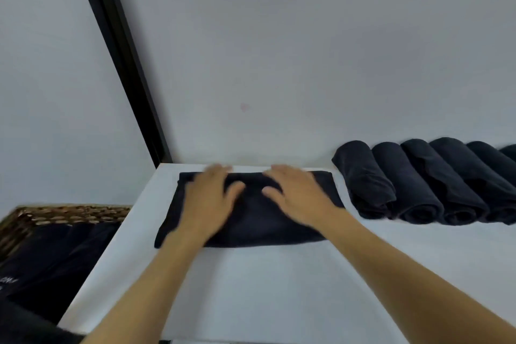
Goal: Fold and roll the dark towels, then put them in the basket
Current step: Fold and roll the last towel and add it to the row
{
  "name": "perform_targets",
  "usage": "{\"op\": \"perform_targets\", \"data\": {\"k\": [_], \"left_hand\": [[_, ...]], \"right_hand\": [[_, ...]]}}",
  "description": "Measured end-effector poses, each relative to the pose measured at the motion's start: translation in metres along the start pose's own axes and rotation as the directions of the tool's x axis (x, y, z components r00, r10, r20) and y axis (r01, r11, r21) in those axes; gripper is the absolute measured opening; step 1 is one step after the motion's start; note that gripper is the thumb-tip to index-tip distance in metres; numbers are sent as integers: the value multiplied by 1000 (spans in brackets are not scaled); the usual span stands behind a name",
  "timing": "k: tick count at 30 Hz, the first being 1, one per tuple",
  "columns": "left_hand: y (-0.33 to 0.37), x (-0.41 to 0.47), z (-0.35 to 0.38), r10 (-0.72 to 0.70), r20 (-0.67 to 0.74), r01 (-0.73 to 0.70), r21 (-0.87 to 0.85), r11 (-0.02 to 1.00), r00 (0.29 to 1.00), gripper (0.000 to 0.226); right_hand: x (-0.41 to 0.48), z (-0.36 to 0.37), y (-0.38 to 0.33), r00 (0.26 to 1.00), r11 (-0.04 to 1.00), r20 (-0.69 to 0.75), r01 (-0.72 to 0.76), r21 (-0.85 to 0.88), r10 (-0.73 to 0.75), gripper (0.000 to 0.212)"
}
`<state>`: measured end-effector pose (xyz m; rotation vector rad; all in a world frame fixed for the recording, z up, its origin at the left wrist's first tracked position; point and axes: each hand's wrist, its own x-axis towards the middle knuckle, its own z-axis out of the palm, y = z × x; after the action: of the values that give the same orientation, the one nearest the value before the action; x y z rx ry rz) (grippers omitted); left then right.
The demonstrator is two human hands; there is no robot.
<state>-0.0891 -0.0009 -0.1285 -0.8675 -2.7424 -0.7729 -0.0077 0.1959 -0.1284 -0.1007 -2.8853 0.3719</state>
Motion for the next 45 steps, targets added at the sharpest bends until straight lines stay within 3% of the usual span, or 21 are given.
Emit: {"op": "perform_targets", "data": {"k": [1,3,7,11,14,16,19,21,23,24,28,32,34,36,38,42,44,45], "left_hand": [[7,-10,8,68,143,-75,43,996,987,69],[-1,-26,16,50,322,-124,213,969,945,86],[-31,-50,-1,27,354,-137,289,948,935,103],[-45,-73,-23,53,450,-217,321,922,891,84],[-55,-62,-36,-36,389,-140,414,899,920,48],[-55,-50,-37,-125,253,0,444,896,959,58],[-36,-36,-31,-275,131,234,263,936,952,58],[-14,-39,-21,-283,166,271,91,958,945,48],[2,-52,-9,-229,222,222,54,974,948,46],[3,-58,-4,-199,239,191,55,980,951,50],[-19,-46,1,-150,183,161,-48,986,972,44],[-41,-15,1,-76,206,86,-41,995,976,44],[-51,-3,1,-91,166,78,83,994,982,42],[-50,-1,-1,-110,171,62,263,963,979,44],[-41,-17,-1,-44,227,-32,319,947,973,48],[-25,-78,-12,93,362,-202,276,940,927,66],[-21,-114,-27,181,357,-262,194,945,916,95],[-21,-133,-35,231,337,-293,146,945,913,99]], "right_hand": [[-5,9,-5,996,1000,93,0,-7,0,50],[-12,18,1,978,997,199,-49,-58,60,56],[-17,11,20,970,985,201,-114,-128,139,61],[-57,0,8,963,999,267,-38,-18,41,75],[-96,-8,-12,933,996,360,56,-72,-26,83],[-115,-9,-35,932,982,363,59,-180,11,91],[-137,-3,-94,925,972,377,39,-230,52,111],[-142,-6,-123,928,995,371,42,-89,-6,88],[-133,-14,-119,978,998,208,23,56,-34,42],[-125,-16,-103,992,998,125,-12,58,4,37],[-124,-6,-51,950,969,223,-183,-168,218,67],[-152,7,-99,956,962,154,-227,-153,250,80],[-163,9,-120,961,966,136,-224,-133,241,77],[-172,9,-119,984,969,29,-171,-177,178,62],[-182,8,-106,995,975,55,-72,-208,86,62],[-197,14,-77,967,936,196,216,-276,-165,78],[-195,15,-71,962,917,151,264,-300,-228,75],[-194,14,-70,964,923,128,262,-281,-234,74]]}}
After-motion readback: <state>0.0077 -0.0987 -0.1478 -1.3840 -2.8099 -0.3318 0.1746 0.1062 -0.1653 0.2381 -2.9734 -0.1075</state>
